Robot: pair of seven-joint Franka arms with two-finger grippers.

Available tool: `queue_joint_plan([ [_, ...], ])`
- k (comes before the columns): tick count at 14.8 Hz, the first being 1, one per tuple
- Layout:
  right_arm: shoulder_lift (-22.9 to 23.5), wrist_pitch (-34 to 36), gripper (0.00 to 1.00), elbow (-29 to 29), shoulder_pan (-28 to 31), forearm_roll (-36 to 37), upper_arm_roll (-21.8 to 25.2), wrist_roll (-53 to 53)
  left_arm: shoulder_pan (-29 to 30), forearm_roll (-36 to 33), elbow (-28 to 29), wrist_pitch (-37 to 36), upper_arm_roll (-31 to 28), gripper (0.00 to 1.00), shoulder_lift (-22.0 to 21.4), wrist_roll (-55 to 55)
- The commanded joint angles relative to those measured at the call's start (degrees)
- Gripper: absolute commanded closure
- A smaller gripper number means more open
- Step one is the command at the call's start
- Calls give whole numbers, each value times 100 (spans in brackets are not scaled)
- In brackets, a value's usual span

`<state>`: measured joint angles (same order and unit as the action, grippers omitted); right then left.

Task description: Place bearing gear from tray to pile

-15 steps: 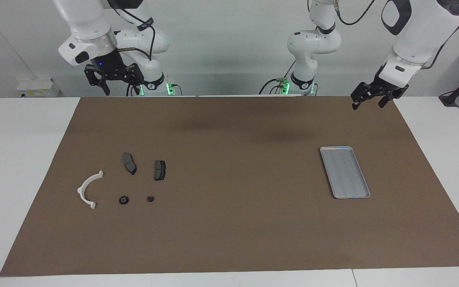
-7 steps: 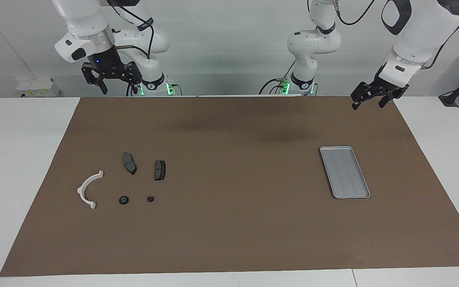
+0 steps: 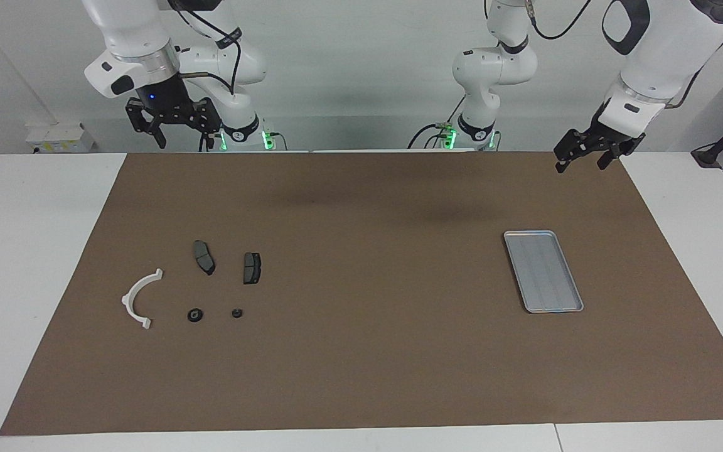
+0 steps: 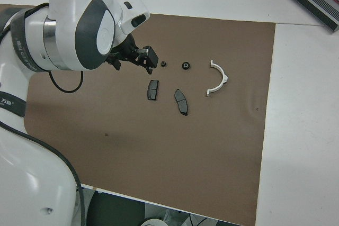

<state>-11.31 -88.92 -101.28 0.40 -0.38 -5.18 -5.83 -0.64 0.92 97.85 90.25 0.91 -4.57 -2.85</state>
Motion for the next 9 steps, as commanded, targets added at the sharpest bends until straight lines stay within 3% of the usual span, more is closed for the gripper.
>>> queue_joint_plan([
  [1,-3,-37,0,21,31,108,-36,108,-103,-12,-38,-25,-100,0,-35,66],
  [9,-29,-2,0,21,39,117,-36,108,-103,-12,-38,-25,-100,0,-35,57],
])
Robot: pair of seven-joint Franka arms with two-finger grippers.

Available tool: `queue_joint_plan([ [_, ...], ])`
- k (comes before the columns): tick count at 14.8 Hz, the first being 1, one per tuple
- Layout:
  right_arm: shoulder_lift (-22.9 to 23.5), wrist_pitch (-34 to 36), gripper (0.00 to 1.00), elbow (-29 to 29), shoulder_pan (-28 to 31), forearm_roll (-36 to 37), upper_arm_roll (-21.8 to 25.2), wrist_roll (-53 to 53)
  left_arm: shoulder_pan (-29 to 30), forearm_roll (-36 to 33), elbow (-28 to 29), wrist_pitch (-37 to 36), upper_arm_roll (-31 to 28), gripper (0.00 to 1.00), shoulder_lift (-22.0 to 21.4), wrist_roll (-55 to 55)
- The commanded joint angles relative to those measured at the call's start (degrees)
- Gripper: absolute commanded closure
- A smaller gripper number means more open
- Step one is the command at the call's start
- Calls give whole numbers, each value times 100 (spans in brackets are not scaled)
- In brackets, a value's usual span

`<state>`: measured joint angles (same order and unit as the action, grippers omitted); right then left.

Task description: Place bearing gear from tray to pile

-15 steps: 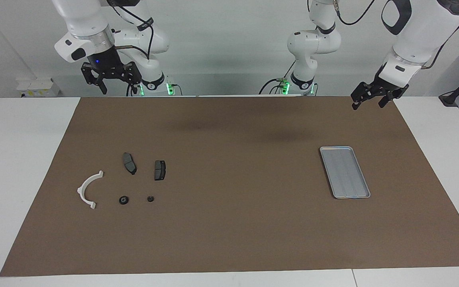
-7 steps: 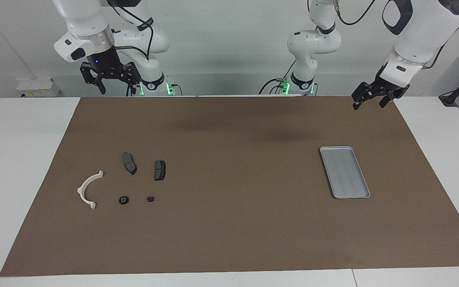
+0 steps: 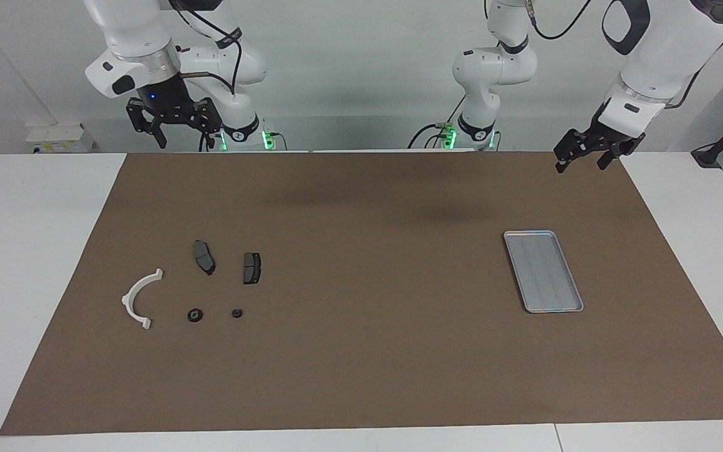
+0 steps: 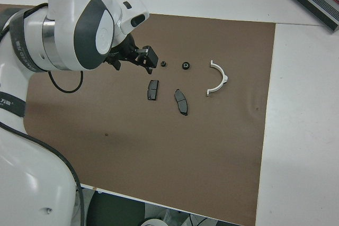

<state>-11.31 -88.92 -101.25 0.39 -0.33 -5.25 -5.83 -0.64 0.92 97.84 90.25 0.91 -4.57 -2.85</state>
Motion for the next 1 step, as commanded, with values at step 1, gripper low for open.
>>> queue_joint_plan([
  [1,-20,-2,0,17,66,112,-29,108,-103,-12,-37,-25,-100,0,-35,57],
])
